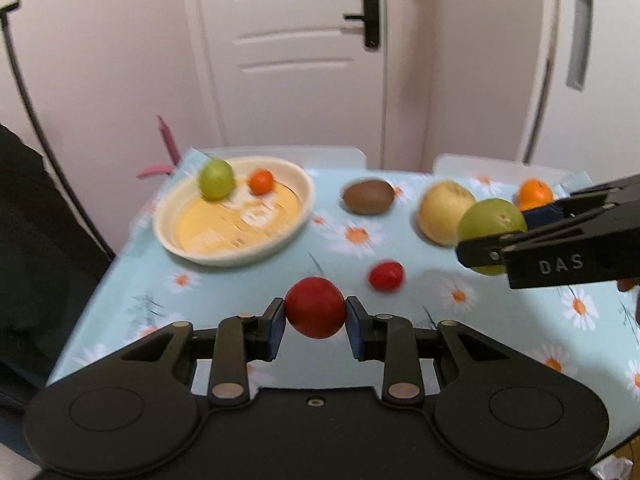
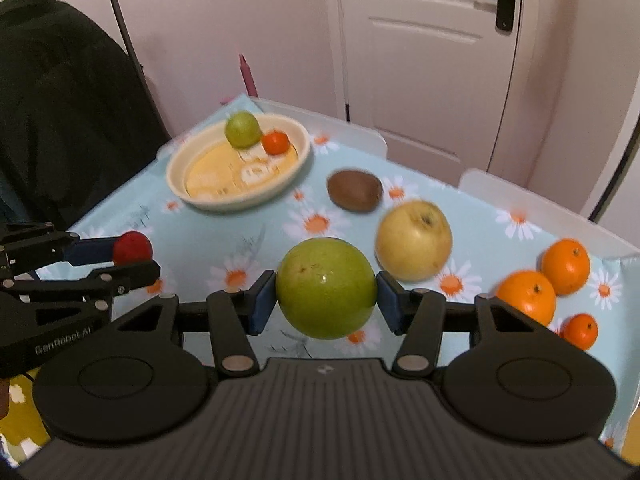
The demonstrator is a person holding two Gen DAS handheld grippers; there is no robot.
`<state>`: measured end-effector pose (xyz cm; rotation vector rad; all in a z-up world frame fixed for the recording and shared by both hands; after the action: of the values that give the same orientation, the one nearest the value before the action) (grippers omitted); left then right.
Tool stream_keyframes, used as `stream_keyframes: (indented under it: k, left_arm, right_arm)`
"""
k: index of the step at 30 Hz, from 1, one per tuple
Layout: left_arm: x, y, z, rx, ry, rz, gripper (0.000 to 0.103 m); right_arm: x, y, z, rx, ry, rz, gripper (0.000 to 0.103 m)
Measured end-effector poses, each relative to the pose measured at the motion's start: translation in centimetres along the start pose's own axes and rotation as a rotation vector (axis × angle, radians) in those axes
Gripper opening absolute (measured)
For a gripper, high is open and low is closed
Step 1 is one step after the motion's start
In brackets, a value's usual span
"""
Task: Organize fruits
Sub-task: 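Carry the red tomato into the bowl and open the left tool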
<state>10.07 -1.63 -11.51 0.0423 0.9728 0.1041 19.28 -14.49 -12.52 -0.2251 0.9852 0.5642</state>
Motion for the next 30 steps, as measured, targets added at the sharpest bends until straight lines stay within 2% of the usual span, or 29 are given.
stream_keyframes:
  k: [6, 13, 22, 30]
  left_arm:
    - [-2.1, 3.7, 2.4, -0.013, -0.055, 0.051, 0.036]
    - [-1.7, 8.6, 5.5, -0.002, -0.070, 0.060, 0.036]
    - [1.8, 12.9, 9.1, 0.064, -0.047, 0.022, 0.035]
    - [6.8, 14.9, 11.1, 0.122, -0.012, -0.025, 0.035]
  right_arm:
    - [-0.9, 2.0, 3.2, -0.005, -0.031, 0.005, 0.069]
    - [0.2, 4.5, 7.1, 0.041, -0.040, -0.004, 0.069]
    - [3.3, 6.8, 10.5, 0.102, -0.011, -0.052, 0.069]
    - [7.3, 7.4, 12.2, 0.177, 0.028, -0.105, 0.069]
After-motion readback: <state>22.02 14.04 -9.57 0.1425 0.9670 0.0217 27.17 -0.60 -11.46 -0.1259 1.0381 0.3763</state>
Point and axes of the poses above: each gripper's, at about its wrist camera, not at the fingertips, and x roughly the way its jaws point, y to its left, z to its top, the point moved 8 cm from there along x, roughly the way its jaws point, and after that the axes turned 13 degrees about y, right-handed, at the moved point
